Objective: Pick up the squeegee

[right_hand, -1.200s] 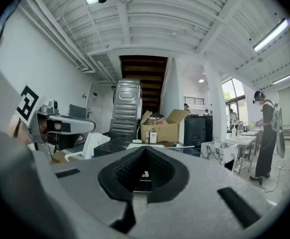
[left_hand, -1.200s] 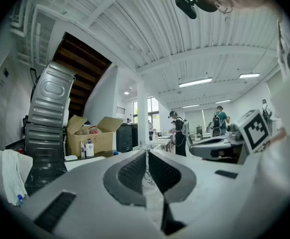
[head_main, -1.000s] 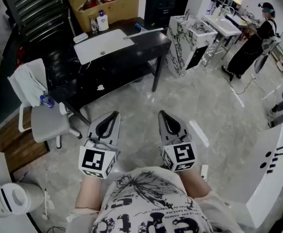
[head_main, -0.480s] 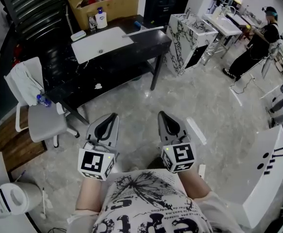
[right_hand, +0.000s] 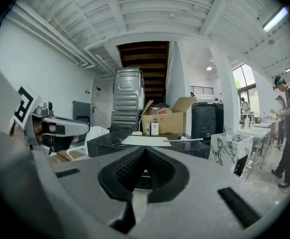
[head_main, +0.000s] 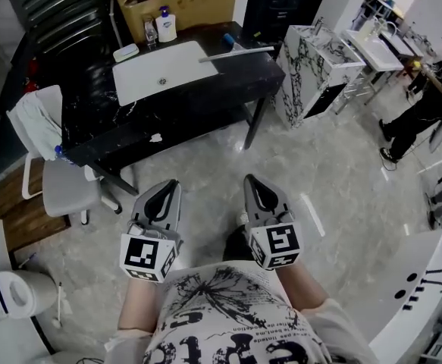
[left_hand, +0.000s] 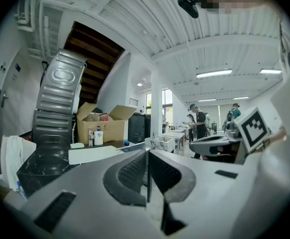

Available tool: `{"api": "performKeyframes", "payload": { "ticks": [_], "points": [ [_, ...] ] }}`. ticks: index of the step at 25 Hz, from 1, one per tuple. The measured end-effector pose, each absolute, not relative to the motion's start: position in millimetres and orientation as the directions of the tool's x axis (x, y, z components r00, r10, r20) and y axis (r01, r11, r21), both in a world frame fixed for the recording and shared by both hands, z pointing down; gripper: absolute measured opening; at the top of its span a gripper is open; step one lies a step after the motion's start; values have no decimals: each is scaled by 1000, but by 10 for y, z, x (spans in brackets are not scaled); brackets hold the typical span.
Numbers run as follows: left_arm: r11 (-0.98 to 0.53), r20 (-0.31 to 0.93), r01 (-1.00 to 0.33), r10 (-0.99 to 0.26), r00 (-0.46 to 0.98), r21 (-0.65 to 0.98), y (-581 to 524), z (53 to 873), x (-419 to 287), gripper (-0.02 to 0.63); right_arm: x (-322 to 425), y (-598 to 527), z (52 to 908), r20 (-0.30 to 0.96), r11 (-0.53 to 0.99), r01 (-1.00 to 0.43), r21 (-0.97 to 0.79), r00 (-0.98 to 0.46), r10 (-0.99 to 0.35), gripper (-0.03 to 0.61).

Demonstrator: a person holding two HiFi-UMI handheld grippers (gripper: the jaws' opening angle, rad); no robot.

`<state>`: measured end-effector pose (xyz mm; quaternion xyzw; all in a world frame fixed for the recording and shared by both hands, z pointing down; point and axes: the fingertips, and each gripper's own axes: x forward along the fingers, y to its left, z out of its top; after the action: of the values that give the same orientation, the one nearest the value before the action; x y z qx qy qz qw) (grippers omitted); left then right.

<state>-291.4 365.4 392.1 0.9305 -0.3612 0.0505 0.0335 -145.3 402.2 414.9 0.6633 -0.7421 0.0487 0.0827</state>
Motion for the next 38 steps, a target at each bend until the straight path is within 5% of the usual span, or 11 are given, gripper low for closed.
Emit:
{"api": "performKeyframes", "payload": {
  "ticks": [17, 38],
  "points": [
    [-621, 102, -784, -780, 617, -9, 1586, 3589, -689, 17, 888, 1592, 3921, 201, 262, -964, 38, -249, -947, -8],
    [-548, 112, -836, -830, 547, 18, -1034, 3780, -407, 18, 1233, -1168, 4343, 351, 353, -935, 23, -323, -879, -8]
  ]
}}
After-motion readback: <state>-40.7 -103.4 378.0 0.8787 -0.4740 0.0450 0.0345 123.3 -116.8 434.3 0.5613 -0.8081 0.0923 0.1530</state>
